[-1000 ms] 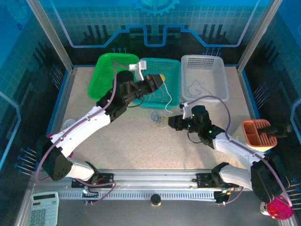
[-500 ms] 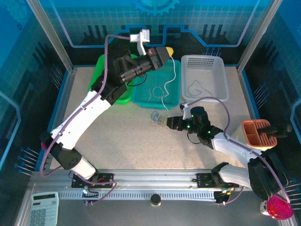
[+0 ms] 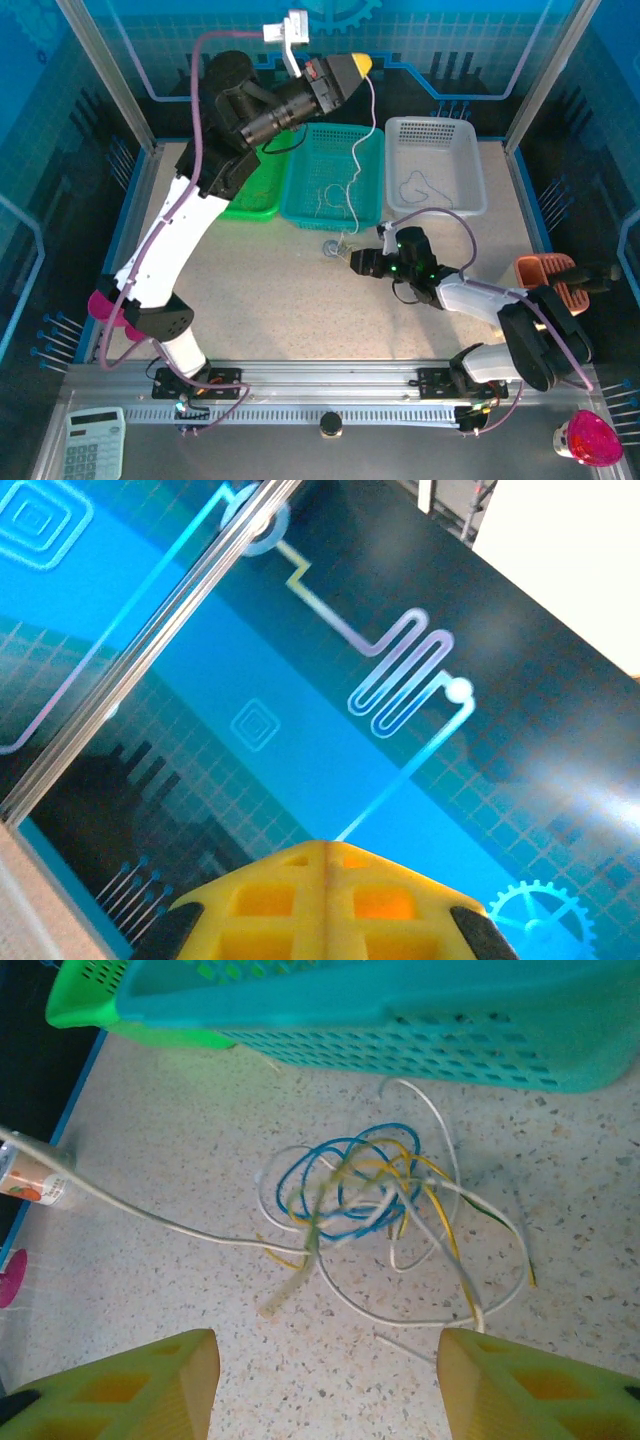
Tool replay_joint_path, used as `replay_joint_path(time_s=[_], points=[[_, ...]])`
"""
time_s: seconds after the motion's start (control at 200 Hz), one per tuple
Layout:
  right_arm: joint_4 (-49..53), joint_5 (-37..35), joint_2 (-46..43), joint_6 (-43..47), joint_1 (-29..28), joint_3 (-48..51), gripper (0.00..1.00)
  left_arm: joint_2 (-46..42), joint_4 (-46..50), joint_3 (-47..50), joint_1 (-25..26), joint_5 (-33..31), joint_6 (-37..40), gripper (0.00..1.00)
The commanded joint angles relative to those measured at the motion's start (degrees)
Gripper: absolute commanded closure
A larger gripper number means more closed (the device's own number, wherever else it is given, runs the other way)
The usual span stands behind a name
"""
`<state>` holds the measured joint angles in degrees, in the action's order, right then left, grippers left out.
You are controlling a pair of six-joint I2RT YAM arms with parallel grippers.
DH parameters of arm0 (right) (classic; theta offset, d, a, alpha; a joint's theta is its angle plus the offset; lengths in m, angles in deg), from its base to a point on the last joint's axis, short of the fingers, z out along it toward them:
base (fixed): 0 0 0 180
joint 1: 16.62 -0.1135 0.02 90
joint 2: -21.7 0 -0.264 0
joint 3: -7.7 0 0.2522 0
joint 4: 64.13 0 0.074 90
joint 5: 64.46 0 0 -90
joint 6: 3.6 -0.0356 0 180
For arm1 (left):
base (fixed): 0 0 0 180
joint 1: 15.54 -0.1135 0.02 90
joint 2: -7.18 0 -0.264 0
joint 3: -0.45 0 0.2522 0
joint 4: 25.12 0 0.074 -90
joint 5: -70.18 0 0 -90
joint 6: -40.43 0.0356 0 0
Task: Untangle the cables
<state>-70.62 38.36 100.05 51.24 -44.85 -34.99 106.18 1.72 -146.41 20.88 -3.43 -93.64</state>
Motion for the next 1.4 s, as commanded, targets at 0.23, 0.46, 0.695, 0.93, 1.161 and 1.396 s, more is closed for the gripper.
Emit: replay_joint_path(time_s=[0.23, 0.46, 0.695, 0.93, 1.161, 1.396], points=[[-7.1, -0.6, 7.8, -1.9, 1.1, 0.0, 0.41, 4.6, 4.1, -13.1, -0.6, 0.5, 1.3, 1.00], [-4.8, -0.3, 2.2, -1.4, 1.2, 1.9, 0.41, 5.0, 5.2, -13.8, -0.7, 1.2, 1.2, 1.00], [8.4, -3.2, -15.2, 2.2, 1.1, 0.0, 0.32, 4.8, 5.9, -11.8, -0.7, 2.3, 1.3, 1.00], [15.9, -3.5, -22.7, 5.3, -0.2, -8.3, 0.27, 3.8, 4.8, -9.3, -0.7, 2.3, 1.3, 1.00], [17.4, -5.8, -19.8, 8.2, -2.5, -16.1, 0.24, 2.5, 3.3, -6.9, -0.6, 2.4, 0.8, 1.00], [12.7, -7.9, -10.1, 8.4, -3.3, -20.5, 0.25, 1.8, 2.9, -6.4, -0.3, 2.5, 0.6, 1.00]])
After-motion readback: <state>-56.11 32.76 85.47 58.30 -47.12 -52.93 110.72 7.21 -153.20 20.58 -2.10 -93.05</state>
